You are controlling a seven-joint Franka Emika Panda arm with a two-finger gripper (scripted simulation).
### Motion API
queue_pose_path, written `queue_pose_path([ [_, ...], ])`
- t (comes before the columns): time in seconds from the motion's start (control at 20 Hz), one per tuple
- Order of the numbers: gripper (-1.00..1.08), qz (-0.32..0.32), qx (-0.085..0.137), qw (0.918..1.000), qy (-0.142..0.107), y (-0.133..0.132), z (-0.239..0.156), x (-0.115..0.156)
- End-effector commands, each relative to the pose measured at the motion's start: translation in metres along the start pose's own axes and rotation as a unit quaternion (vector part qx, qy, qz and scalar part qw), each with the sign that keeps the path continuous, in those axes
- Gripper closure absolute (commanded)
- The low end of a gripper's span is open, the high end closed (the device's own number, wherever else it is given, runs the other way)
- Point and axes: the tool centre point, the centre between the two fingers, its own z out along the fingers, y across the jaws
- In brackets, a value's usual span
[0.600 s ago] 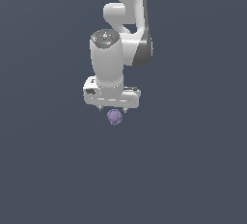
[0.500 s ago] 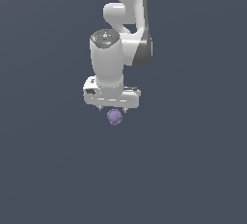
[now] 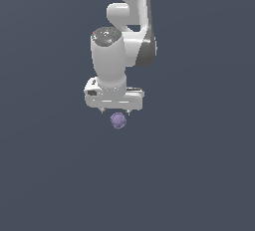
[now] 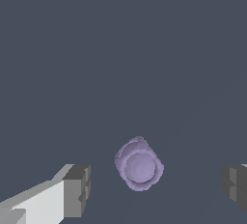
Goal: Pick up the object and move it to a goal position.
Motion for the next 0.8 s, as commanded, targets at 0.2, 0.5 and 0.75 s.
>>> queue_pose_path([
  [0.2,-0.92,-0.003,0.000,1.0000,0.000,0.000,0.000,0.000],
  [0.5,-0.92,-0.025,-0.001,0.9997,-0.002,0.001,0.007,-0.004],
  [0.75,-0.92,-0.062,-0.002,0.9980,-0.005,0.002,0.018,-0.009],
])
